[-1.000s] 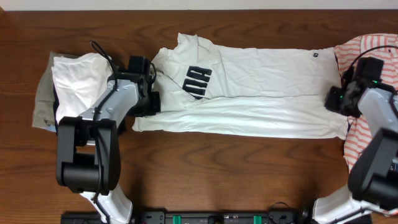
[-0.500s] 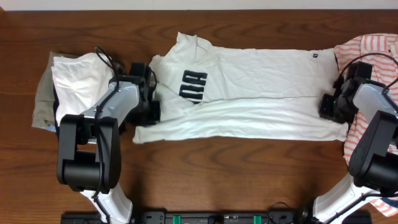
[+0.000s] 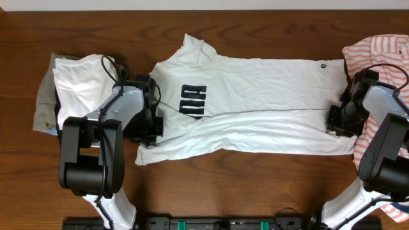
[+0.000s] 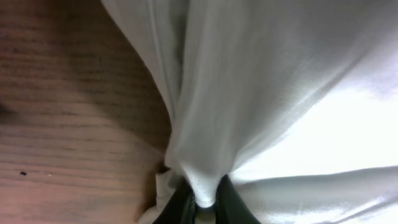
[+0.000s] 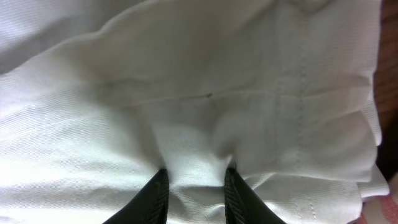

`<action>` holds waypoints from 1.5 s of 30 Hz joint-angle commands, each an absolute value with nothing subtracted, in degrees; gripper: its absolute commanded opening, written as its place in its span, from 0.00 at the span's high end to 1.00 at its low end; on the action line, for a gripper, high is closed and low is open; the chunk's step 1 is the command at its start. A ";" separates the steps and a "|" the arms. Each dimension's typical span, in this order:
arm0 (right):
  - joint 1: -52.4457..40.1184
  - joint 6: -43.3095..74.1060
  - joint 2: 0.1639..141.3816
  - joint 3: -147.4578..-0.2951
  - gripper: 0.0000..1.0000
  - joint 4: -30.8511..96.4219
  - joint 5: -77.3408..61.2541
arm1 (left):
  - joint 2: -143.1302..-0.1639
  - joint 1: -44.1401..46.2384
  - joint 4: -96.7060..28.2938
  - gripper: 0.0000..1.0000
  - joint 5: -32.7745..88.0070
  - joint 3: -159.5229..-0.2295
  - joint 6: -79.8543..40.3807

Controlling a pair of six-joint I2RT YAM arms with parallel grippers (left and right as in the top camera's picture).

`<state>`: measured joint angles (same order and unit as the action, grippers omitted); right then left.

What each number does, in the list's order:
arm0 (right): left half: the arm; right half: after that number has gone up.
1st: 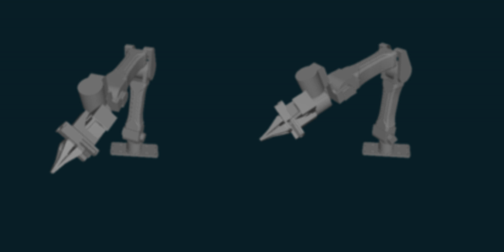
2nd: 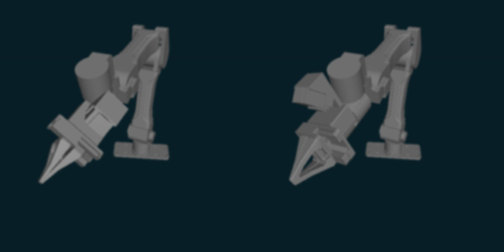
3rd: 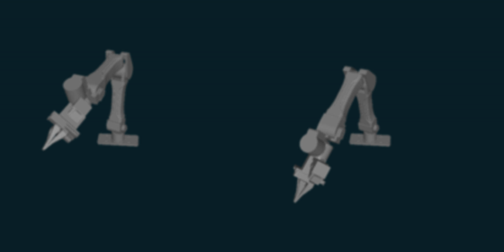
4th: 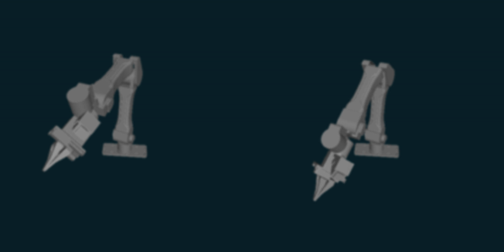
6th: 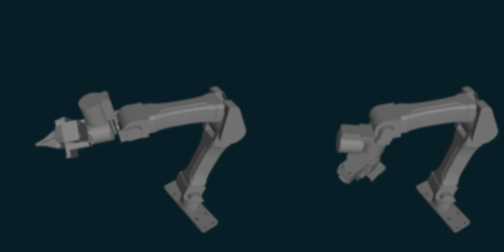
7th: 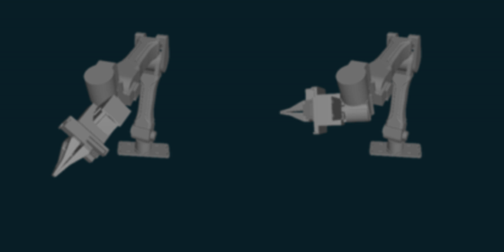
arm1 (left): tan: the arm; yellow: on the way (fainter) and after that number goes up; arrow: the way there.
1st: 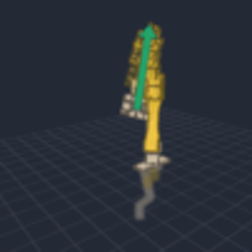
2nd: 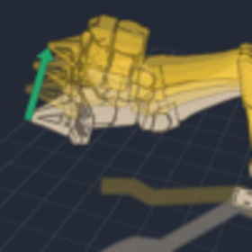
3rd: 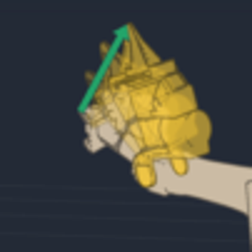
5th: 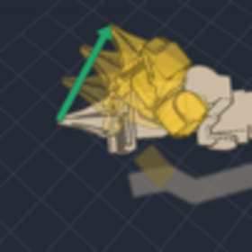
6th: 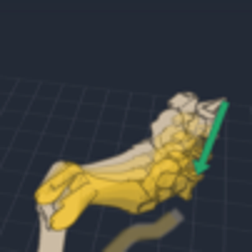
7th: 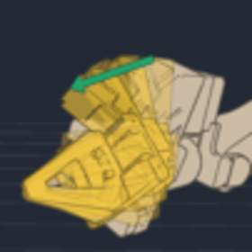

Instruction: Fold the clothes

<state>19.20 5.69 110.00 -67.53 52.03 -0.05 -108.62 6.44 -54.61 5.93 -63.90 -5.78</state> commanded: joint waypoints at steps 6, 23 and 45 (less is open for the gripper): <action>19.29 9.72 112.64 -65.82 0.72 52.58 3.49 | -110.59 6.33 -54.50 0.91 2.24 -62.22 -5.54; 19.16 6.79 101.51 -74.35 0.67 54.33 0.08 | -95.77 6.33 -51.03 0.86 1.43 -69.71 -5.65; 19.05 -0.10 90.83 -76.60 0.43 48.95 -8.67 | -99.18 6.35 -22.76 0.21 11.00 -80.93 -3.03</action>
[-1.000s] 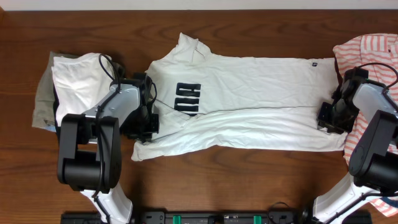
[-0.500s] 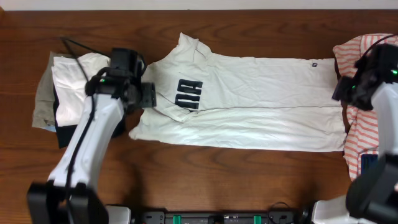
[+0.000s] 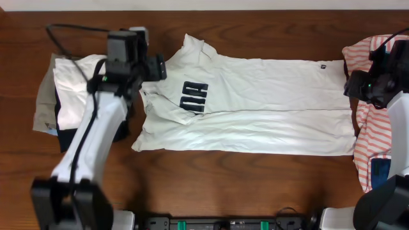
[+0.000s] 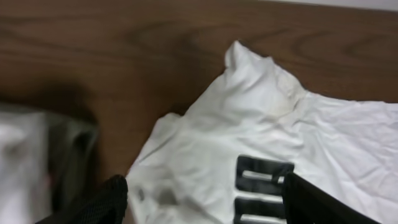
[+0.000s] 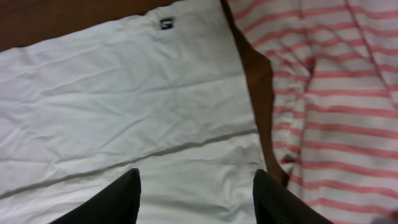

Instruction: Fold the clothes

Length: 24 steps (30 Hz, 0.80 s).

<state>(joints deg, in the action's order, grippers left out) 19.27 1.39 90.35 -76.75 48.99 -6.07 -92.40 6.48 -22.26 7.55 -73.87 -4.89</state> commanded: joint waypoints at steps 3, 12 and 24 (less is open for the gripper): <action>19.05 -0.14 90.83 -76.60 0.43 49.58 -8.64 | -110.65 6.35 -28.62 0.20 13.61 -95.57 -2.37; 19.05 -0.36 90.83 -76.60 0.42 51.48 -8.64 | -136.14 7.01 -35.62 0.19 19.73 -125.71 -2.20; 19.05 -0.34 90.83 -76.60 0.42 52.12 -8.62 | -144.40 9.69 -26.63 0.20 19.90 -126.13 -2.20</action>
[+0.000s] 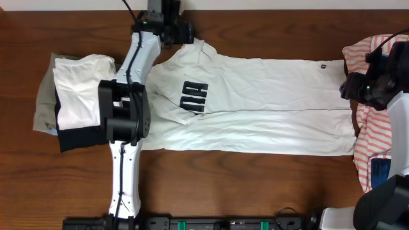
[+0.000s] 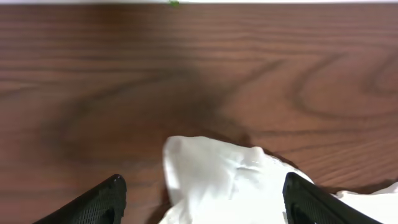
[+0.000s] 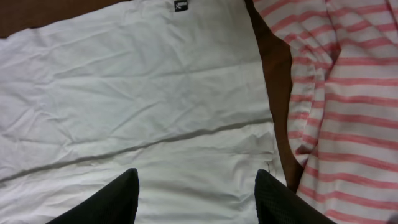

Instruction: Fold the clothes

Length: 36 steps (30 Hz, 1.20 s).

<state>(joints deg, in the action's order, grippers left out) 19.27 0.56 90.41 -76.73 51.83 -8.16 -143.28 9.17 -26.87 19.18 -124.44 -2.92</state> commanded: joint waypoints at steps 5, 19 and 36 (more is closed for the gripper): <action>19.05 -0.32 90.83 -76.60 0.42 52.29 -8.62 | -146.32 9.56 -26.55 0.20 19.51 -126.10 -2.17; 19.05 -0.30 90.83 -76.60 0.45 52.66 -8.60 | -148.55 9.63 -25.41 0.44 17.54 -125.86 -2.20; 19.05 -0.05 90.83 -76.60 0.51 51.86 -8.34 | -142.74 8.51 -29.30 0.94 25.30 -125.93 -2.20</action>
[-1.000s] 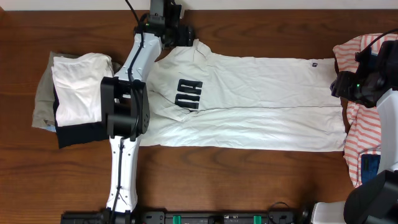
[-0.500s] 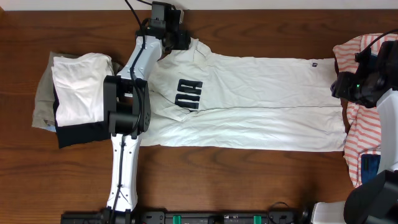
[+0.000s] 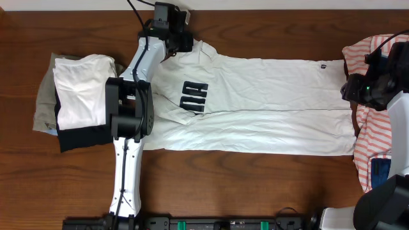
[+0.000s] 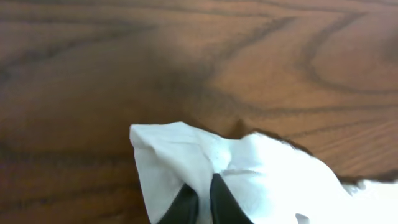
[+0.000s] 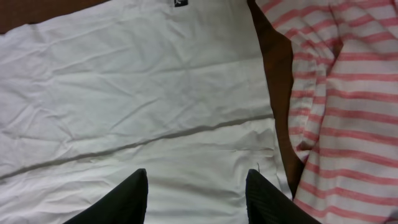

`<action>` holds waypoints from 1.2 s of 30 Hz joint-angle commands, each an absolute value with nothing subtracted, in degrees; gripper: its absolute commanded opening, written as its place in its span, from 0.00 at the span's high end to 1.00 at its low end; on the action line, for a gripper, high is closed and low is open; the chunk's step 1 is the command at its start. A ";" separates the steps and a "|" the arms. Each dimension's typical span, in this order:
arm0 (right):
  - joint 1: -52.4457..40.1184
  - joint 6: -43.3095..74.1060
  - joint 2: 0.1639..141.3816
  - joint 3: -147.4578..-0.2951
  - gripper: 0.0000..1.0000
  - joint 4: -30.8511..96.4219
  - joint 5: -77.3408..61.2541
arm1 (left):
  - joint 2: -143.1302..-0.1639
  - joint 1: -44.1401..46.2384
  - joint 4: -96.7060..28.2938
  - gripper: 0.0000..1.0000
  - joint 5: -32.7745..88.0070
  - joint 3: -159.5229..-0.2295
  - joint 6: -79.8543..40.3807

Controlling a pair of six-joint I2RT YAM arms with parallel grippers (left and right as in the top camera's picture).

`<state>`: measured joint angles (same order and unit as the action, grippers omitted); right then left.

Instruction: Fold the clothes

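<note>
A white T-shirt [image 3: 255, 102] with black lettering lies spread sideways across the wooden table, its lower long edge folded up over the body. At the shirt's far left sleeve corner [image 4: 186, 155] my left gripper [image 4: 201, 200] is shut, pinching the white cloth between its fingers; in the overhead view the left gripper [image 3: 181, 39] is at the table's back edge. My right gripper [image 5: 196, 199] hangs open above the shirt's hem end [image 5: 205, 99], with nothing between its fingers. In the overhead view the right gripper [image 3: 358, 86] sits at the shirt's right end.
A stack of folded clothes [image 3: 77, 96] lies at the left of the table. A pink-and-white striped garment [image 3: 377, 108] is heaped at the right edge, just right of the shirt's hem. Bare wood [image 3: 255, 185] runs along the front.
My left gripper, open above the sleeve corner at the back edge, has come down and shut on that corner. My right gripper is still open over the hem end, barely shifted.
Both grippers first pinched the shirt's lower edge at its two ends. Then that edge lay folded up over the body and both grippers were open, the left near the collar. The left then stood over the far sleeve corner, and now grips it.
</note>
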<state>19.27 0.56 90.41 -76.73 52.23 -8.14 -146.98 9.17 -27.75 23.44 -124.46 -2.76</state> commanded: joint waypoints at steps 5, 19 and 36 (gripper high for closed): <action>19.05 0.19 91.15 -76.60 0.52 50.96 -8.36 | -139.24 8.10 -34.94 0.94 25.32 -125.93 -2.20; 19.11 -0.43 105.10 -80.75 0.33 40.23 -9.21 | -135.85 8.10 -47.22 0.94 25.32 -125.91 -2.15; 18.79 -1.67 129.97 -97.86 0.31 29.30 -17.37 | -135.85 8.12 -47.72 0.94 25.30 -125.91 -2.15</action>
